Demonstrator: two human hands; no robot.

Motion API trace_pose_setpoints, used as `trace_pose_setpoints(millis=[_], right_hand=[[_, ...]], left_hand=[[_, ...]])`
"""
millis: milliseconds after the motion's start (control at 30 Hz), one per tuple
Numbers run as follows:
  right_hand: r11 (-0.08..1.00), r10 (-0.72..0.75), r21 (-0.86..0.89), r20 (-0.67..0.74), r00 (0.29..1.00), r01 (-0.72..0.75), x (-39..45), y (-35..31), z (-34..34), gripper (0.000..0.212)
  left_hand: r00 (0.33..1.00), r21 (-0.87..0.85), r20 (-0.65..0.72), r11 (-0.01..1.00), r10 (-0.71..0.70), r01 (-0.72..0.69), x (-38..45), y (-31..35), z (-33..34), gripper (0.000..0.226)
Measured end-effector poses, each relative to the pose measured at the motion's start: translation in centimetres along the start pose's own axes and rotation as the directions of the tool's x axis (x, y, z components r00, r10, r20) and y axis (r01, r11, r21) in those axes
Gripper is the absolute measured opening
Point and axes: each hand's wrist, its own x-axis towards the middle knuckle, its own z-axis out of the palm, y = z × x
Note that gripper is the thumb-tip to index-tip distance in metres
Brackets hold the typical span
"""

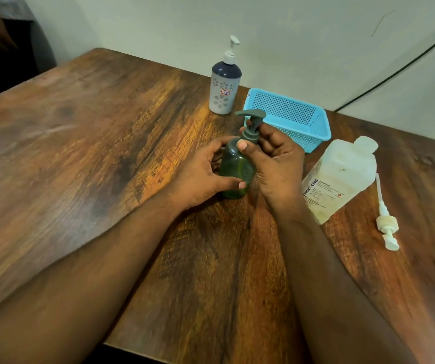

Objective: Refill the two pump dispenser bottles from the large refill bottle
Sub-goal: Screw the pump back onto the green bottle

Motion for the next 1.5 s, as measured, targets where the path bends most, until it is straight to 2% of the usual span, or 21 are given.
trace_pose_setpoints(millis=[133, 233, 333, 433, 500, 600, 667, 733, 867, 1100, 1333, 1500], right_hand=[[0.983, -0.084, -0.171, -0.070, 0.994, 0.071, -0.7, 0.1, 0.9, 0.043], [0.975, -0.063, -0.220, -0.077, 0.995, 0.044, -0.5, -1.0, 0.9, 0.044], [0.973, -0.011, -0.231, -0.020, 1.000, 0.006, 0.4, -2.7, 0.4, 0.039], [0.949, -0.063, -0.310, 0.005, 0.998, 0.061, 2.2, -5.3, -0.6, 0.032], [0.933, -0.135, -0.337, 0.005, 0.991, 0.129, 4.2, -7.7, -1.5, 0.024], [0.908, -0.221, -0.364, 0.003, 0.975, 0.207, 7.8, -11.2, -3.2, 0.023], [0.895, -0.259, -0.368, 0.030, 0.965, 0.252, 10.0, -12.9, -4.6, 0.027], [0.876, -0.287, -0.383, 0.074, 0.955, 0.293, 11.9, -13.7, -6.1, 0.030], [0.851, -0.234, -0.464, 0.085, 0.969, 0.246, 15.6, -12.2, -9.1, 0.033], [0.820, -0.183, -0.548, 0.020, 0.983, 0.164, 18.8, -5.7, -13.7, 0.033], [0.838, -0.076, -0.541, 0.026, 0.997, 0.078, 19.9, -0.3, -15.0, 0.032], [0.859, -0.082, -0.504, 0.043, 0.996, 0.093, 19.9, 1.2, -14.8, 0.034]], left_hand=[[0.994, 0.032, -0.098, 0.999, 0.042, -0.040, -0.6, 0.6, 1.0, 0.074], [0.995, 0.068, -0.088, 0.997, 0.050, -0.044, -0.6, 0.9, 1.0, 0.079], [0.997, -0.038, 0.030, 0.997, -0.067, 0.069, 0.4, 1.7, 0.1, 0.084], [0.972, -0.136, 0.193, 0.977, -0.137, 0.165, 2.1, 3.3, -0.9, 0.090], [0.969, -0.060, 0.219, 0.990, -0.115, 0.131, 3.4, 4.5, -1.0, 0.089], [0.977, 0.146, 0.198, 0.988, -0.081, 0.053, 6.0, 5.5, -0.5, 0.091], [0.978, 0.154, 0.193, 0.987, -0.078, 0.048, 7.8, 5.5, 0.1, 0.089], [0.985, 0.154, 0.165, 0.988, -0.054, 0.028, 8.9, 4.5, 1.0, 0.078], [0.995, 0.168, 0.075, 0.984, -0.073, 0.060, 9.6, 1.6, 3.1, 0.062], [0.997, 0.134, -0.005, 0.988, -0.076, 0.076, 10.8, -1.2, 5.2, 0.060], [0.998, 0.173, -0.007, 0.983, -0.070, 0.070, 11.7, -2.5, 5.0, 0.062], [0.996, 0.193, -0.076, 0.979, -0.049, 0.063, 12.1, -3.3, 4.9, 0.056]])
